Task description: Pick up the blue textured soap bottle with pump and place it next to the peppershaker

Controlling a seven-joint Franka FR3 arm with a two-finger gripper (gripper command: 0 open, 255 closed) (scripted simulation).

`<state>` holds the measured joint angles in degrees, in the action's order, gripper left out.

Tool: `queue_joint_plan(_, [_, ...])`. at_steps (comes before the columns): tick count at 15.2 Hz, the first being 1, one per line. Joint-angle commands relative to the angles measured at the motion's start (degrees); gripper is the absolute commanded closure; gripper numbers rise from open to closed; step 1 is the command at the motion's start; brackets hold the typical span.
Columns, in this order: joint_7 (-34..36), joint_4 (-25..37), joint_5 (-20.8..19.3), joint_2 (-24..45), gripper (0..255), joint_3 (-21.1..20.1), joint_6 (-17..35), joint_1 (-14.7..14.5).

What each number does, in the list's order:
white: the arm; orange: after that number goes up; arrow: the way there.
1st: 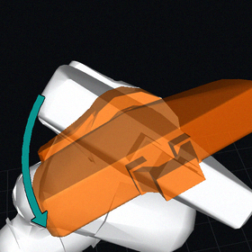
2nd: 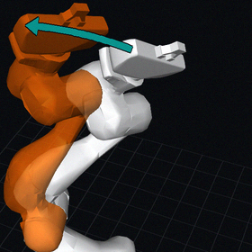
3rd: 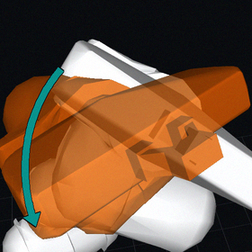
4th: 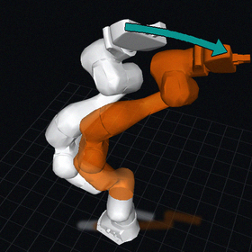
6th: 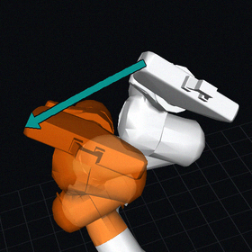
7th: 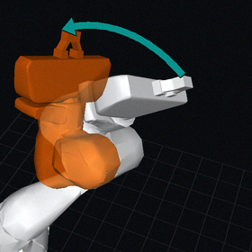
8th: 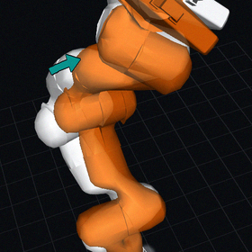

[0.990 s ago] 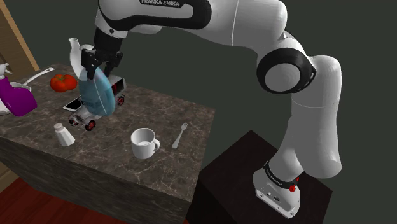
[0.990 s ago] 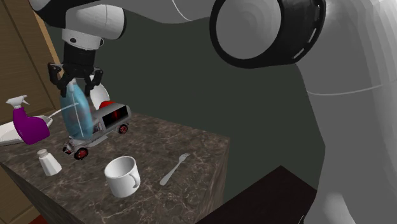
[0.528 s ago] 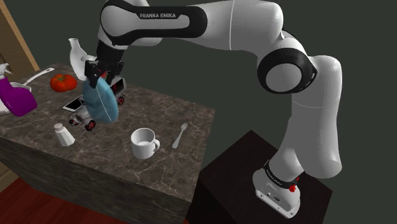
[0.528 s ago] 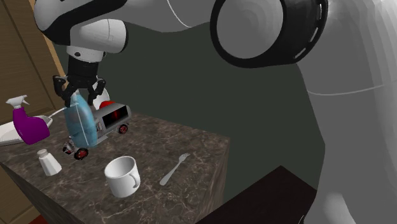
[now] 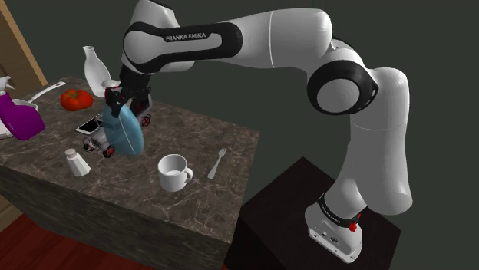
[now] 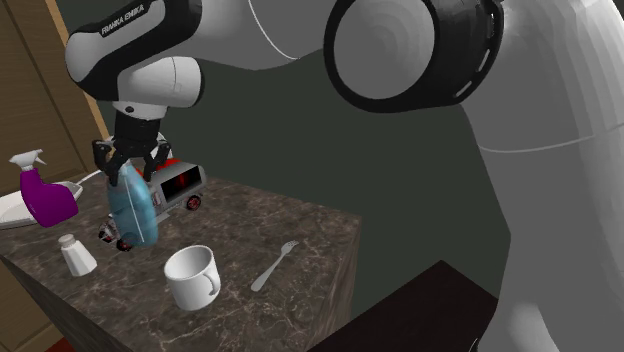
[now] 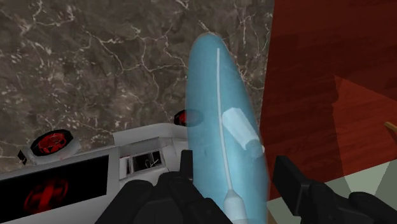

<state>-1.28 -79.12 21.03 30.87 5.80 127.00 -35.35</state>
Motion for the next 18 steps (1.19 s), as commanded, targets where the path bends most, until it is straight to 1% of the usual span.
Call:
queue_joint_plan(1, [-0.58,-1.16,0.32,0.19,255,-0.13,1.35,0.07])
queue_joint_plan(13, [-3.34,-5.44,2.19,3.20,255,-1.12,8.40,0.35])
queue_joint_plan(18, [-3.34,-5.44,2.19,3.20,255,-1.12,8.40,0.35])
